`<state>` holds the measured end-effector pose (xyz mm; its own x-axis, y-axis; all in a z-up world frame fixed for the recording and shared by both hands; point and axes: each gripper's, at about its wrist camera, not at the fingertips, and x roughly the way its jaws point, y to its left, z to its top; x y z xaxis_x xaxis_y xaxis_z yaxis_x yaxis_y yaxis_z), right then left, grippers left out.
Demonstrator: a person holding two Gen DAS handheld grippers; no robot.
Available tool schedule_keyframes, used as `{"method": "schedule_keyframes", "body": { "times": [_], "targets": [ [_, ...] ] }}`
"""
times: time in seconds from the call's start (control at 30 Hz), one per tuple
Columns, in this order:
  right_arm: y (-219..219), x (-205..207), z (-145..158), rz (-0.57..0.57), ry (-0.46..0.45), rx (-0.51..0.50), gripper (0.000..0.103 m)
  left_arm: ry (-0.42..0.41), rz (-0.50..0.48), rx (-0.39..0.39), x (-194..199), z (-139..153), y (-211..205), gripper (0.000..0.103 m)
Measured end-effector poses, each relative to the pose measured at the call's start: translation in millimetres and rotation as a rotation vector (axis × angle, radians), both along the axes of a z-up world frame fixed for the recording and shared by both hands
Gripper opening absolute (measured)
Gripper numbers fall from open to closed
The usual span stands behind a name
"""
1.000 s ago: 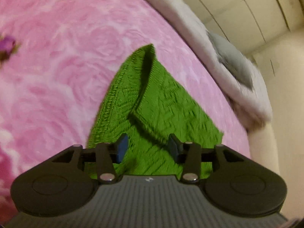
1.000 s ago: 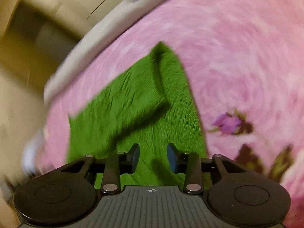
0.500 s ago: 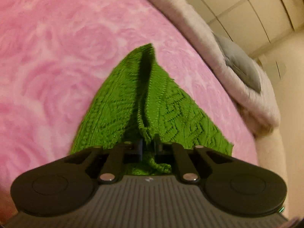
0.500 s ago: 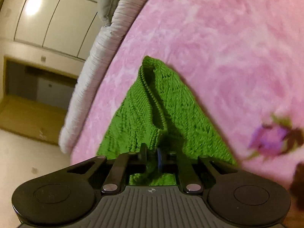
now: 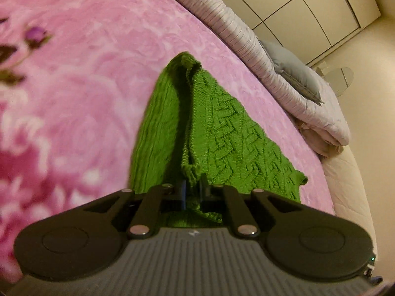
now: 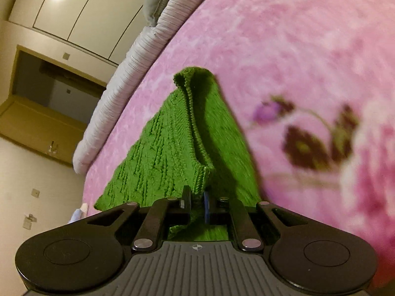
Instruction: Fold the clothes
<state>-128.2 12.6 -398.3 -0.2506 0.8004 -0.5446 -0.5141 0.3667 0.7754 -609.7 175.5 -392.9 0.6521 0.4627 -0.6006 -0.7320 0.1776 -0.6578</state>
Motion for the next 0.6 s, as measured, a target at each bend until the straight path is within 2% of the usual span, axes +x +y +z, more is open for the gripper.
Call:
{"method": "schedule_keyframes", "body": {
  "times": [0.17, 0.53, 0.6],
  "targets": [
    [-23, -4, 6, -0.003, -0.014, 0.04, 0.008, 0.018, -0.016, 0.032, -5, 7, -17, 0.006],
    [-32, -7, 5, 0.004, -0.031, 0.026, 0.008, 0.063, -0.022, 0.037, -5, 0, -32, 0.007],
    [-31, -12, 13, 0.026, -0.112, 0.001, 0.008, 0.08, -0.024, 0.031, -3, -4, -32, 0.007]
  ]
}}
